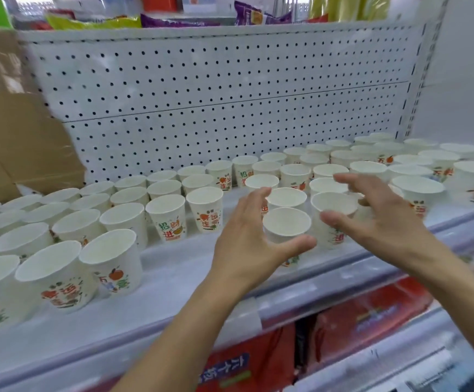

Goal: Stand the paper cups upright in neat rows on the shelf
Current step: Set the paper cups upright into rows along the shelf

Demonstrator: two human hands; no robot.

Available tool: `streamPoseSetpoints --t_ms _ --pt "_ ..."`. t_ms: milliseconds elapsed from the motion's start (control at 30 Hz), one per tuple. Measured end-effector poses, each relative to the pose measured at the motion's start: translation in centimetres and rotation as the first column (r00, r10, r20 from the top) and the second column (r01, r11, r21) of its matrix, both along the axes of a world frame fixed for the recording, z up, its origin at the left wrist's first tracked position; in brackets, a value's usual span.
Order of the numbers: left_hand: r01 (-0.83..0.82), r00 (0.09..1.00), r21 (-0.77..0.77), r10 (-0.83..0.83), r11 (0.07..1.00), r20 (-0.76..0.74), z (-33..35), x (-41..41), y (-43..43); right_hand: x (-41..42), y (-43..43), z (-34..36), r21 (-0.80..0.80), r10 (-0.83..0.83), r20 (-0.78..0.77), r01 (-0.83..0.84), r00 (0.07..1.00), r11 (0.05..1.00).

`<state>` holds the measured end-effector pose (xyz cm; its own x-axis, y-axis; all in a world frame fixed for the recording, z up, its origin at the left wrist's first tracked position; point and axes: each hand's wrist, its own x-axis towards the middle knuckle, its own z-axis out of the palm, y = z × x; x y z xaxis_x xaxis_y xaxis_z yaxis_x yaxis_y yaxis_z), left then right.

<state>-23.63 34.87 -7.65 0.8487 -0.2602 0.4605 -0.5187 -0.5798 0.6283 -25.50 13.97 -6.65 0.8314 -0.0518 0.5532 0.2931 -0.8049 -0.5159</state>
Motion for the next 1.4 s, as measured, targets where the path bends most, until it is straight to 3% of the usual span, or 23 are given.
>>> streamPoseSetpoints --t_ms 133,400,567,667,867,967,1033,1167,1233,1400 --pt "-0.067 0.997 0.017 0.068 0.998 -0.024 -0.1 0.5 -0.4 1.3 -0.7 0.0 -0.085 -0.017 -0.086 0.009 0.996 0.996" --pt "-0.211 0.975 0.149 0.218 0.966 -0.034 0.6 -0.2 4.3 2.1 -1.2 0.7 -0.093 0.027 -0.197 -0.046 0.980 0.995" --pt "-0.344 0.936 0.190 0.352 0.919 -0.007 2.0 -1.2 8.8 0.3 2.7 1.8 -0.140 0.190 -0.014 -0.190 0.982 0.972" --pt "-0.411 0.909 0.191 0.415 0.891 0.019 3.1 -1.1 10.8 0.9 6.5 1.8 -0.143 0.296 0.013 -0.291 0.955 0.946" --pt "-0.430 0.889 0.465 0.453 0.774 0.069 3.6 -1.0 12.1 3.5 12.4 0.6 -0.173 0.398 -0.009 -0.394 0.917 0.903" --pt "-0.419 0.888 0.524 0.454 0.742 0.067 3.6 -1.1 12.6 4.2 13.1 0.3 -0.226 0.385 -0.127 -0.404 0.914 0.886" --pt "-0.405 0.893 0.545 0.445 0.734 0.064 4.0 -1.3 12.9 4.3 12.5 0.4 -0.200 0.392 -0.207 -0.431 0.896 0.880" --pt "-0.308 0.929 0.396 0.364 0.865 -0.074 5.1 -1.7 13.5 4.6 11.2 1.0 0.027 0.515 -0.268 -0.528 0.814 0.849" --pt "-0.263 0.942 0.400 0.323 0.878 -0.091 5.4 -1.5 13.6 5.0 10.8 0.9 0.078 0.546 -0.273 -0.548 0.792 0.833" --pt "-0.267 0.945 0.414 0.322 0.870 -0.066 5.4 -1.2 13.4 5.5 11.2 0.3 0.109 0.517 -0.223 -0.506 0.826 0.855"
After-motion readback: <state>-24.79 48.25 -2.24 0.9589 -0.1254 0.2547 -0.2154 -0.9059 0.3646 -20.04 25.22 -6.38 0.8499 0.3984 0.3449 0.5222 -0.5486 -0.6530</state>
